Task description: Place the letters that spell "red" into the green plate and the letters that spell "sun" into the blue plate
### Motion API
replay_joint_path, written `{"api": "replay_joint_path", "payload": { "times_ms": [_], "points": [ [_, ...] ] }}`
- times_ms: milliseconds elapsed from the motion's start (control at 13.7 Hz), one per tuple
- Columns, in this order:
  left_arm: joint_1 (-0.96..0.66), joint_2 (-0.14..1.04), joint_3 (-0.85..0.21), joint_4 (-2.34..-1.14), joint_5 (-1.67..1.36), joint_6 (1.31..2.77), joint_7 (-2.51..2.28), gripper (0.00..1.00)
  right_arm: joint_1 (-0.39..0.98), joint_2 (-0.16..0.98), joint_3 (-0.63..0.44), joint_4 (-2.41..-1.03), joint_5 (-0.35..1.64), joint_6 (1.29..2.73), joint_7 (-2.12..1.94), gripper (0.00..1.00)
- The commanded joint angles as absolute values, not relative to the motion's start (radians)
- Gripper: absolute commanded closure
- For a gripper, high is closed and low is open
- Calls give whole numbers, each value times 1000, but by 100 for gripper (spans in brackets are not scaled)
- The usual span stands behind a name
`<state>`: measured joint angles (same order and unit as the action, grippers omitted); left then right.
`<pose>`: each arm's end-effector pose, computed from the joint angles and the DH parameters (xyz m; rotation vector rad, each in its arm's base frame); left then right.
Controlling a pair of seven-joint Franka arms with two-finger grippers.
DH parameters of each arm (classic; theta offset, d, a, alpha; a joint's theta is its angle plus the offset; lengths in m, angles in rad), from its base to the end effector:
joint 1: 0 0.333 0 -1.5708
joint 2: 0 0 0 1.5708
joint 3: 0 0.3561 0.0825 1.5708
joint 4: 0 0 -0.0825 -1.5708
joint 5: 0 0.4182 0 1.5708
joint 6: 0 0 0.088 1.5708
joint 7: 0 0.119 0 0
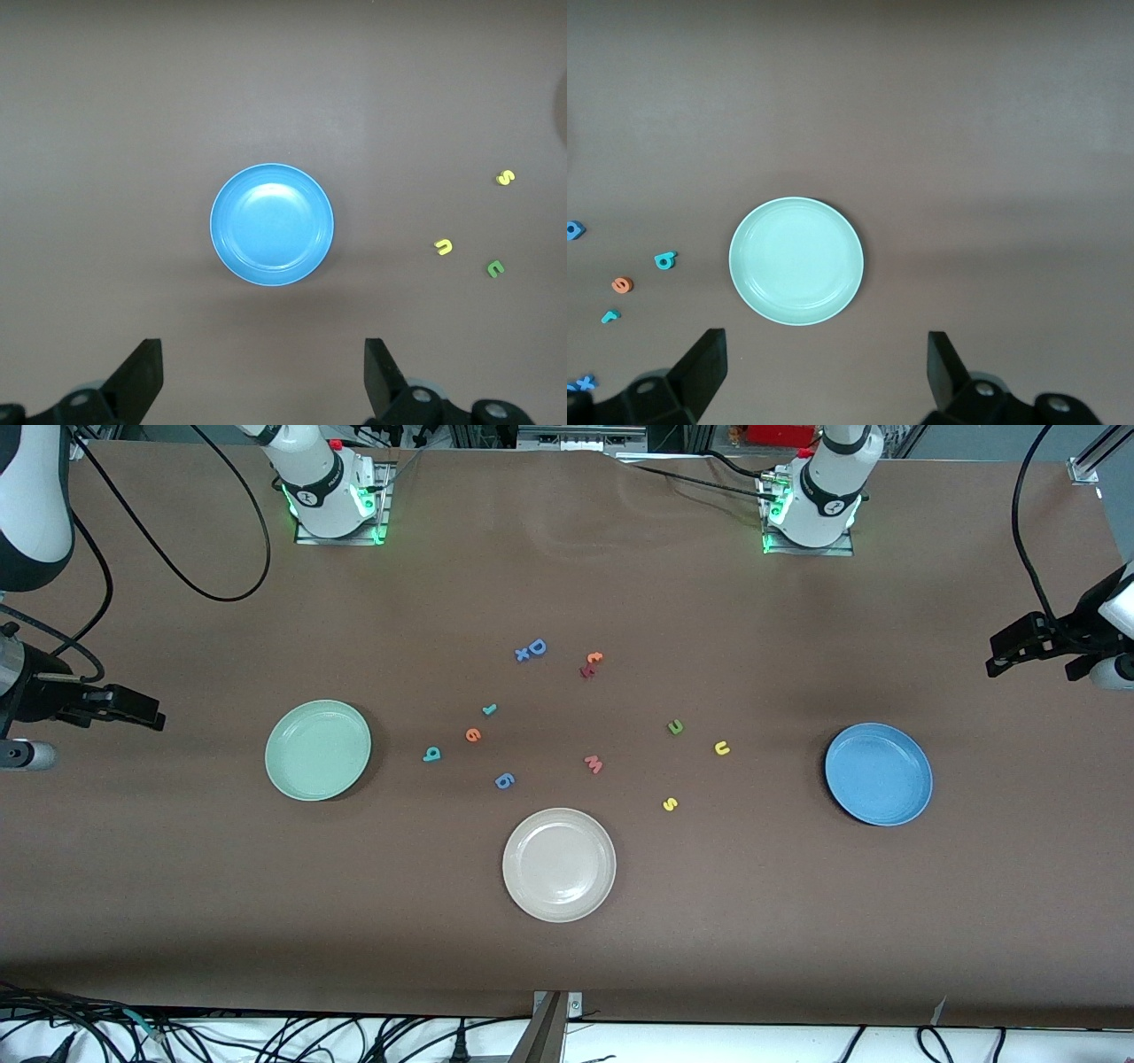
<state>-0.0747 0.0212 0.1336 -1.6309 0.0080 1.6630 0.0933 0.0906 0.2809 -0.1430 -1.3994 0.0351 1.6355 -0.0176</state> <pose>0.6017 0.0355 0.6176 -3.1295 0.0550 -0.0160 0.6845 -0.0189 0.5673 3.1373 -0.0519 -0.0661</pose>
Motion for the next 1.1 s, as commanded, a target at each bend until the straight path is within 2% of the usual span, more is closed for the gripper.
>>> {"api": "replay_joint_path", "payload": {
  "times_ms": [0, 1024],
  "points": [
    [-64, 15, 135, -1634, -28, 1652, 123, 0, 89, 276, -143, -1408, 32, 1640, -29, 0],
    [-64, 17, 133, -1634, -28, 1652, 123, 0, 92, 276, -141, -1422, 28, 1641, 3, 1]
  ]
}}
